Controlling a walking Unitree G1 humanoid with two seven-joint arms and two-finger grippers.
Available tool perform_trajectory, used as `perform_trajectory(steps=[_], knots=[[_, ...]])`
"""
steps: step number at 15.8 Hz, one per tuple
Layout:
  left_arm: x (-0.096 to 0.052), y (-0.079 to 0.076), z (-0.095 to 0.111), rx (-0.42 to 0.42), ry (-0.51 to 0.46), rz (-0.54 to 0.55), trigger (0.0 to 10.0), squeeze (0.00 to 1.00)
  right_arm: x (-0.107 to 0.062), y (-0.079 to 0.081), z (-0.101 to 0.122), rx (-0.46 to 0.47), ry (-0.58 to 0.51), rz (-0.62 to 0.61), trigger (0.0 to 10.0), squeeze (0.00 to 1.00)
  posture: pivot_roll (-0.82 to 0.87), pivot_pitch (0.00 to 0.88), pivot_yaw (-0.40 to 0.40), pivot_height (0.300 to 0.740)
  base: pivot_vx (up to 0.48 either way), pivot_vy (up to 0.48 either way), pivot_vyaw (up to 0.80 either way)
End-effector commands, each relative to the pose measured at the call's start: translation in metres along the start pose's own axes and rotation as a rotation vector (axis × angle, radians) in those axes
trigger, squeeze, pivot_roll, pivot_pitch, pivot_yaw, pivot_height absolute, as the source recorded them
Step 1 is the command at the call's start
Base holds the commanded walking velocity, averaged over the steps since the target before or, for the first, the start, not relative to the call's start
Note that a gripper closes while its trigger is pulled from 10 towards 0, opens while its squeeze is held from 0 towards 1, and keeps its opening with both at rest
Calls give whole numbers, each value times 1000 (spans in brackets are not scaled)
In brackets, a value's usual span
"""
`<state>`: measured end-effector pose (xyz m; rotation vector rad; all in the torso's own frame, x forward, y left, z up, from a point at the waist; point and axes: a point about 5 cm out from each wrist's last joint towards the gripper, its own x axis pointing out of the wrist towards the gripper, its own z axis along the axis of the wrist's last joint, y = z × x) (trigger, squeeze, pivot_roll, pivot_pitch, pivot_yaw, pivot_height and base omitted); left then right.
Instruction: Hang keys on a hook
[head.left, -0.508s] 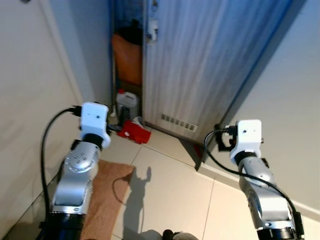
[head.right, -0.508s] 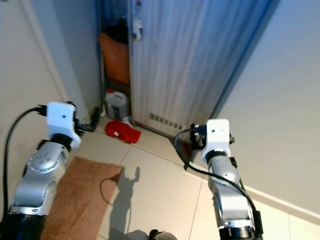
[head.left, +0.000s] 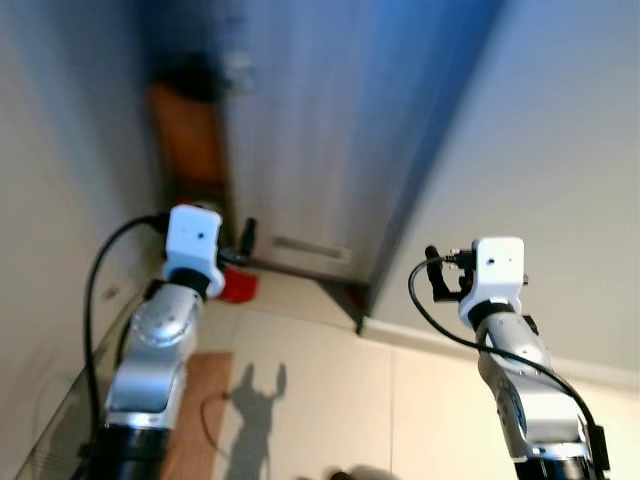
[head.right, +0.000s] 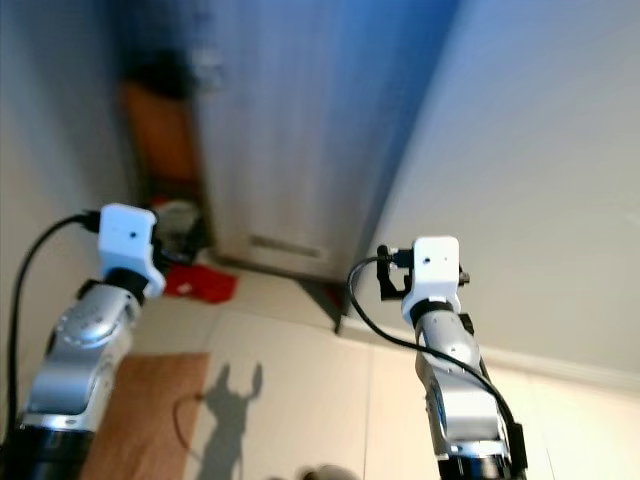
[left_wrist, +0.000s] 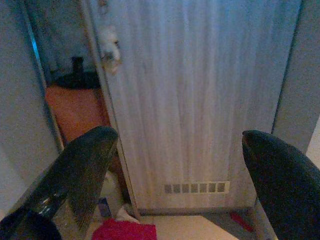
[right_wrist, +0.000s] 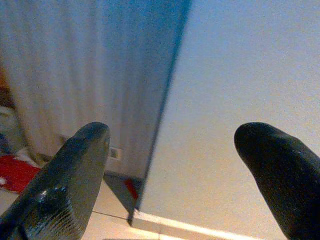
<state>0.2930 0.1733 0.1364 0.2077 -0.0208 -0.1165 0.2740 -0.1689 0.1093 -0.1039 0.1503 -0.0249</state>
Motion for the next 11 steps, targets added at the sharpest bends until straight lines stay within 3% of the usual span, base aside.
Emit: perform_trajectory(steps=[1, 2, 3, 4, 5, 6, 8, 11], knots=[[3, -8, 1, -8, -4, -1, 10000, 831, -1, -9, -1, -10, 14, -24, 10000, 1000, -45, 0, -39, 740, 0, 0, -800], [2, -8, 0, -45, 3, 23, 10000, 0, 1, -10, 0, -11, 18, -33, 10000, 502, -46, 0, -40, 740, 0, 0, -800], [3, -9, 1, -31, -2, 7, 10000, 0, 2, -11, 0, -13, 21, -38, 10000, 0, -45, 0, -40, 740, 0, 0, -800], [4, -9, 3, 12, -8, 0, 10000, 0, 3, -12, -1, -14, 25, -44, 10000, 0, -40, 0, -43, 740, 0, 0, -800], [4, -8, 3, 0, -4, -4, 10000, 0, 3, -12, -1, -17, 26, -51, 10000, 0, -39, 0, -43, 740, 0, 0, -800], [3, -11, 5, -69, -10, -28, 10000, 0, 4, -12, -1, -18, 25, -58, 10000, 0, -40, 0, -42, 740, 0, 0, -800], [2, -17, 3, -18, -3, -59, 10000, 0, 4, -11, -2, -15, 43, -63, 10000, 0, -48, 0, -34, 740, 0, 0, -791], [2, -9, 6, 21, -71, -6, 10000, 0, 1, -17, -5, -56, 47, -82, 10000, 0, -57, 0, -18, 740, 0, 0, -769]])
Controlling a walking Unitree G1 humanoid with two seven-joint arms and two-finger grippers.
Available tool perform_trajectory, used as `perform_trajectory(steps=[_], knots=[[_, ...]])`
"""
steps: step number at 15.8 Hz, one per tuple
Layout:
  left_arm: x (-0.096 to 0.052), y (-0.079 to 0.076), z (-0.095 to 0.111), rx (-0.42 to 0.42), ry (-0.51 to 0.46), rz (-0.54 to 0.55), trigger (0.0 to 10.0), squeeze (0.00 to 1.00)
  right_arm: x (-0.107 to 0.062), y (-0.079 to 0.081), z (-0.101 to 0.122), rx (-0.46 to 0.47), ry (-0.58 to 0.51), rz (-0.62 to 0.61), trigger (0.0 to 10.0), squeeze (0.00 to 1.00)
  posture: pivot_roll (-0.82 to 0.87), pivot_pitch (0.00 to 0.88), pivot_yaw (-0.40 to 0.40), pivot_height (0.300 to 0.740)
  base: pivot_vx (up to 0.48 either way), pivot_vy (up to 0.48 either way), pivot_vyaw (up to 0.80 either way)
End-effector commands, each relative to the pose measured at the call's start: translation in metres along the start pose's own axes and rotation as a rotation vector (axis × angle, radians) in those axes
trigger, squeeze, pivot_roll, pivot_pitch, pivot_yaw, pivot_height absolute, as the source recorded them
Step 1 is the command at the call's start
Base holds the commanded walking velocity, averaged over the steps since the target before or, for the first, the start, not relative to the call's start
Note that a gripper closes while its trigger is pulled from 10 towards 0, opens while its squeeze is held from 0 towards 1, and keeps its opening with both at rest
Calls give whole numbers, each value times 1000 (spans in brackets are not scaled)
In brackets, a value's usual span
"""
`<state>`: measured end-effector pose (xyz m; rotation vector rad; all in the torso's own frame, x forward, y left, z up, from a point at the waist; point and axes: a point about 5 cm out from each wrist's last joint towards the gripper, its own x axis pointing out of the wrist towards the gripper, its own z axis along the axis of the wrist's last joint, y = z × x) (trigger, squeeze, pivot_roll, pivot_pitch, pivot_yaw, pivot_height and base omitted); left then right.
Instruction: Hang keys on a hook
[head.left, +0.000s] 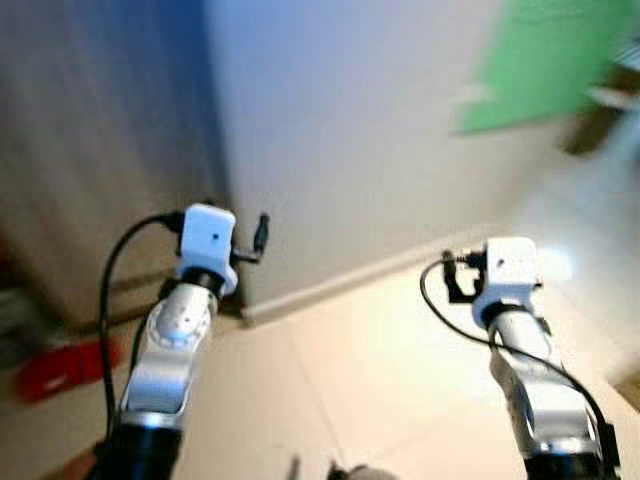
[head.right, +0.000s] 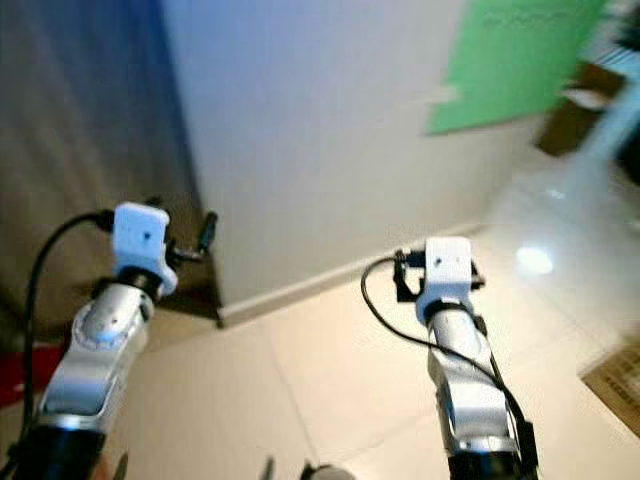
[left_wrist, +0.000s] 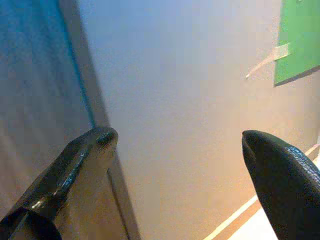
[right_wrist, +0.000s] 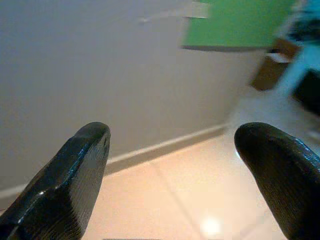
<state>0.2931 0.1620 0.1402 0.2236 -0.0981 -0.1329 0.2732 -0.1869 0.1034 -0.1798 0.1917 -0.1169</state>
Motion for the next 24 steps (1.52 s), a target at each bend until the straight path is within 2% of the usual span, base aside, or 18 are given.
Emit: perform_trajectory(steps=[1, 4, 5, 6, 10, 12, 14, 18, 22, 24], knots=[[2, 4, 1, 8, -13, 16, 10000, 0, -1, -2, 5, -29, -38, -21, 10000, 0, -60, 0, -16, 740, 0, 0, -756], [3, 0, 7, -67, -66, -32, 10000, 0, -3, 2, 10, 2, -84, 11, 10000, 0, -68, 0, -11, 740, 0, 0, -779], [3, -4, 5, -115, -72, -75, 10000, 0, -5, 2, 16, 33, -141, 1, 10000, 0, -74, 0, -11, 740, 0, 0, -781], [1, -5, 3, -129, -83, -81, 10000, 0, -8, 1, 20, 37, -195, -3, 10000, 0, -75, 0, -18, 740, 0, 0, -775], [-3, -10, -3, -78, -87, -119, 10000, 0, -12, -10, 16, 26, -278, -102, 10000, 0, -71, 0, -31, 740, 0, 0, -775], [-4, -10, -3, -73, -90, -143, 10000, 0, -12, -12, 9, 26, -252, -108, 10000, 0, -70, 0, -30, 740, 0, 0, -775], [-5, -14, -2, -78, -109, -197, 10000, 0, -15, -10, 1, 43, -215, -52, 10000, 0, -75, 0, -26, 740, 0, 0, -791], [-2, -19, 0, -59, -117, -232, 10000, 0, -17, -10, -3, 55, -200, -68, 10000, 0, -83, 0, -16, 740, 277, 0, -800], [0, -19, 2, -51, -129, -231, 10000, 0, -16, -12, -10, 44, -155, -105, 10000, 0, -81, 0, -19, 740, 328, 0, -800], [1, -21, 2, -48, -128, -233, 10000, 0, -14, -10, -10, 25, -153, -79, 10000, 0, -94, 0, -20, 740, 336, 0, -800]])
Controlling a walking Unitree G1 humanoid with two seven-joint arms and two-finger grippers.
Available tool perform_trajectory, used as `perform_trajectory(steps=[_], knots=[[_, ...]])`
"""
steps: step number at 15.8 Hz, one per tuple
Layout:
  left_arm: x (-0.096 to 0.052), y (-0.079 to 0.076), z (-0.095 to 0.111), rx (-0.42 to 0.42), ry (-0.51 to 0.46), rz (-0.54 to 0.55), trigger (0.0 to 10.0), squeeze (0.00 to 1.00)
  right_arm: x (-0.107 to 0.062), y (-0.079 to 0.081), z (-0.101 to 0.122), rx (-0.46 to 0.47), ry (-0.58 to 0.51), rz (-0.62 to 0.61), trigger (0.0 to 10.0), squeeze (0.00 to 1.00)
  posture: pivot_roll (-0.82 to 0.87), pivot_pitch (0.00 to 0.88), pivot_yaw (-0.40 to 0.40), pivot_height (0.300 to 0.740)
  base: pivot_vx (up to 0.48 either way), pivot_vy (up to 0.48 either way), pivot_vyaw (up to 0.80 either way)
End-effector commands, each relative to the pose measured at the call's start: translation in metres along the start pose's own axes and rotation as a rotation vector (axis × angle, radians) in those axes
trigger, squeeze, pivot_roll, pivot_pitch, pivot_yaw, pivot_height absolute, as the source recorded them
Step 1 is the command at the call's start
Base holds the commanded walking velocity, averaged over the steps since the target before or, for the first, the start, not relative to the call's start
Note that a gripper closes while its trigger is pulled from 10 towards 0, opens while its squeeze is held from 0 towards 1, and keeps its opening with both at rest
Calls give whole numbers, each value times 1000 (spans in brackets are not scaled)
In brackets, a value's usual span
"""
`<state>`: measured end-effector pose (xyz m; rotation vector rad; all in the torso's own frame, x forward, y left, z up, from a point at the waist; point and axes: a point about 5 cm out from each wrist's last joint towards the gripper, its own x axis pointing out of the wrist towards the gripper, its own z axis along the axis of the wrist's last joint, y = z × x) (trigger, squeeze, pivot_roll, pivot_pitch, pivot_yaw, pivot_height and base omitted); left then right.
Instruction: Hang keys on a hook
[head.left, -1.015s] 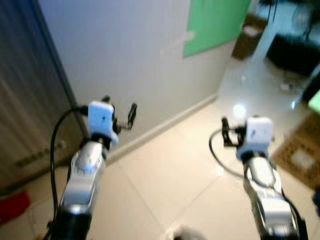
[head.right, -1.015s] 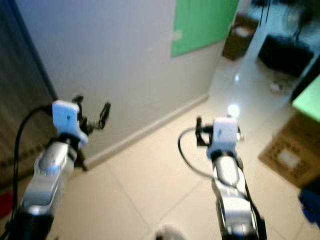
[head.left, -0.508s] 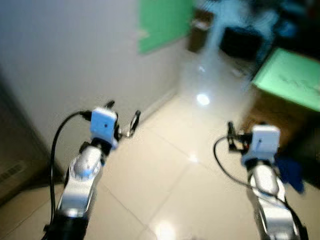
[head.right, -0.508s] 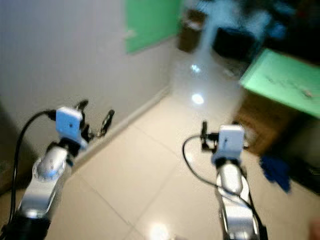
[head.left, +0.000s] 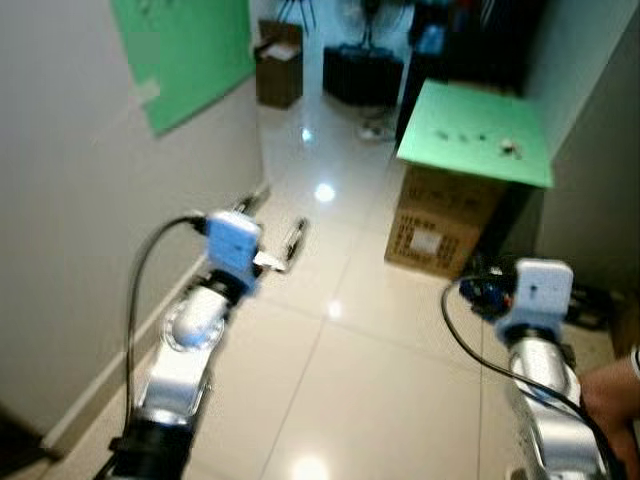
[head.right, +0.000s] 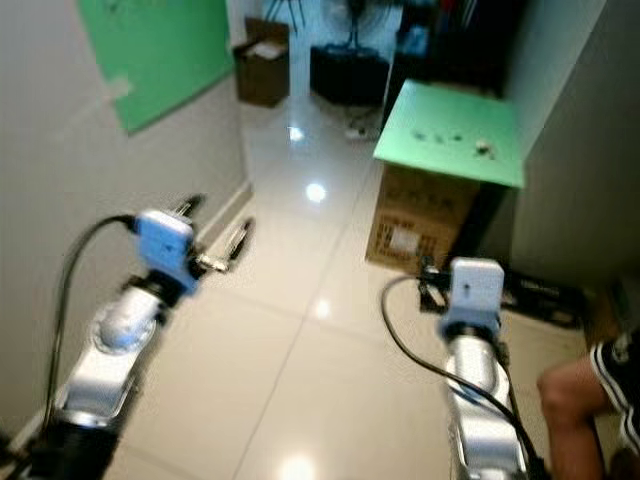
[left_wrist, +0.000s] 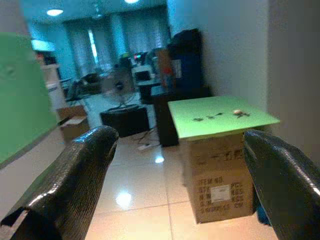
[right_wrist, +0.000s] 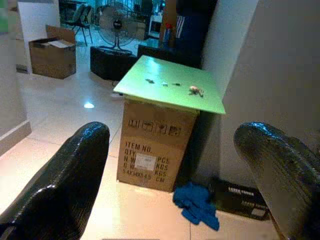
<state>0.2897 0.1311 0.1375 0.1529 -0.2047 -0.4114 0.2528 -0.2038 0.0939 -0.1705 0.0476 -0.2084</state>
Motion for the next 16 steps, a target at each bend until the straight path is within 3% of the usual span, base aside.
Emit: perform_trajectory(steps=[1, 10, 13, 16], knots=[[-2, 10, -3, 27, 19, 27, 10000, 0, 3, 8, 8, -13, -23, 32, 10000, 0, -103, 0, -15, 740, 337, 0, -431], [-1, 9, -6, 39, 37, 24, 10000, 0, 3, 7, 11, -79, -33, 20, 10000, 0, -111, 7, -6, 740, 338, 0, 0], [-2, 7, -8, 36, 44, 21, 10000, 0, 3, 6, 10, -20, -16, 20, 10000, 0, -110, 4, -9, 740, 337, 0, 0], [-2, 8, -9, 41, 48, 24, 10000, 0, 5, 8, 10, -22, -17, 21, 10000, 0, -106, 0, -17, 740, 335, 0, -646]])
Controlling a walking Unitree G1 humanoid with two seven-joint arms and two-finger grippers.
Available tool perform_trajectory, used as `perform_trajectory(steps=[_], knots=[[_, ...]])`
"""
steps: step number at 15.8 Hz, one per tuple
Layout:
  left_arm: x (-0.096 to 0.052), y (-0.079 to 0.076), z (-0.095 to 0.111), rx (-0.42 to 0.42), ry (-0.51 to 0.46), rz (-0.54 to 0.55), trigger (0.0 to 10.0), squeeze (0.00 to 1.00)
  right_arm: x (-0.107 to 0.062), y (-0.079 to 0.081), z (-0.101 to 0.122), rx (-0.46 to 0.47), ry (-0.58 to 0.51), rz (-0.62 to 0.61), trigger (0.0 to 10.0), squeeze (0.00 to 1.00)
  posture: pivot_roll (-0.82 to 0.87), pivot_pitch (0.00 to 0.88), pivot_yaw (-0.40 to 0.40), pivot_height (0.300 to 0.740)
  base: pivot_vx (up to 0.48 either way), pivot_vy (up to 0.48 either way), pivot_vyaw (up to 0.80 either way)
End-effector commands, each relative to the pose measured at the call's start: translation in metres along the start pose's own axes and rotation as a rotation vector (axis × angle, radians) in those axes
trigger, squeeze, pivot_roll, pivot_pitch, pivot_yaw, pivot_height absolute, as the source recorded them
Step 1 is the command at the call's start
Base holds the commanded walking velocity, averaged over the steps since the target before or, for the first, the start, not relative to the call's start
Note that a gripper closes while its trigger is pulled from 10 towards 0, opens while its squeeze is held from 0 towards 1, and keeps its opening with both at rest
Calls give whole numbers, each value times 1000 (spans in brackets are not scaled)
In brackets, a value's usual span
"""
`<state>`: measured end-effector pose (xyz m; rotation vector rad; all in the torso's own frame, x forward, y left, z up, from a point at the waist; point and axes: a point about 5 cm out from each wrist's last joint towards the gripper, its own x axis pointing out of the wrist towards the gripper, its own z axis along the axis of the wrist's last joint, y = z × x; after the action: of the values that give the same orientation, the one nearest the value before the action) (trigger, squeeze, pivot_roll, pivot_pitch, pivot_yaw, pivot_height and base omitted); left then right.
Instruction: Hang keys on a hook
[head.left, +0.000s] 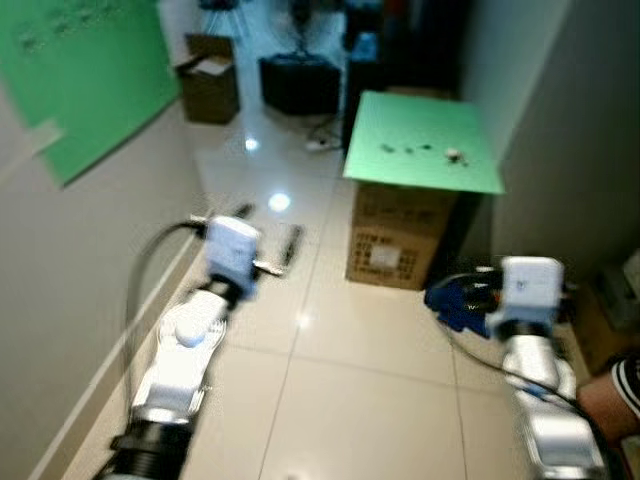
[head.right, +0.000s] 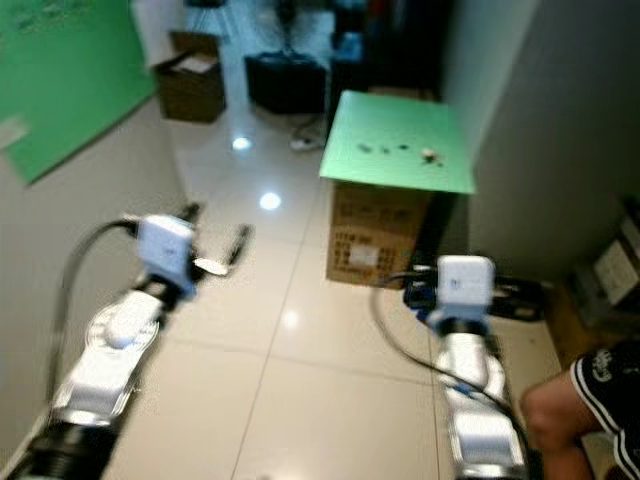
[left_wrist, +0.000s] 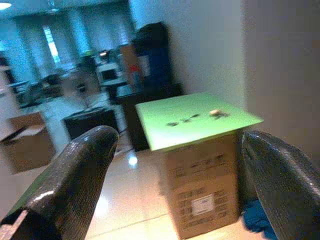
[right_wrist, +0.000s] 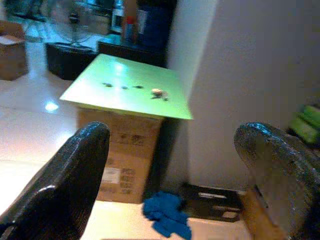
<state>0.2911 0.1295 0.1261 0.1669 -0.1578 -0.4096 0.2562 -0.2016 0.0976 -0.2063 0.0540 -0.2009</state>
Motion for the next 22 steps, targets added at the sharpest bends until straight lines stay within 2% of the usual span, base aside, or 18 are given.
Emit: perform_trajectory(steps=[1, 4, 12, 19, 22], knots=[[-2, 11, 2, 37, 0, 31, 10000, 0, 2, 6, 6, 13, -19, 14, 10000, 0, -107, 0, -17, 740, 337, 0, -800], [-3, 10, 1, 36, 2, 35, 10000, 0, 5, 2, 6, 6, -15, -7, 10000, 0, -109, 0, -18, 740, 337, 0, -800], [-2, 9, 0, 38, 7, 34, 10000, 0, 2, -1, 4, -34, -7, -11, 10000, 0, -112, 0, -12, 740, 338, 0, 0], [-2, 10, 1, 46, 7, 35, 10000, 0, 5, -2, 0, -3, 18, -29, 10000, 0, -103, 0, -14, 740, 339, 0, 0], [-1, 12, 1, 49, 7, 36, 10000, 0, 6, -3, -1, 12, 30, -44, 10000, 0, -105, 0, -13, 740, 340, 0, -800]])
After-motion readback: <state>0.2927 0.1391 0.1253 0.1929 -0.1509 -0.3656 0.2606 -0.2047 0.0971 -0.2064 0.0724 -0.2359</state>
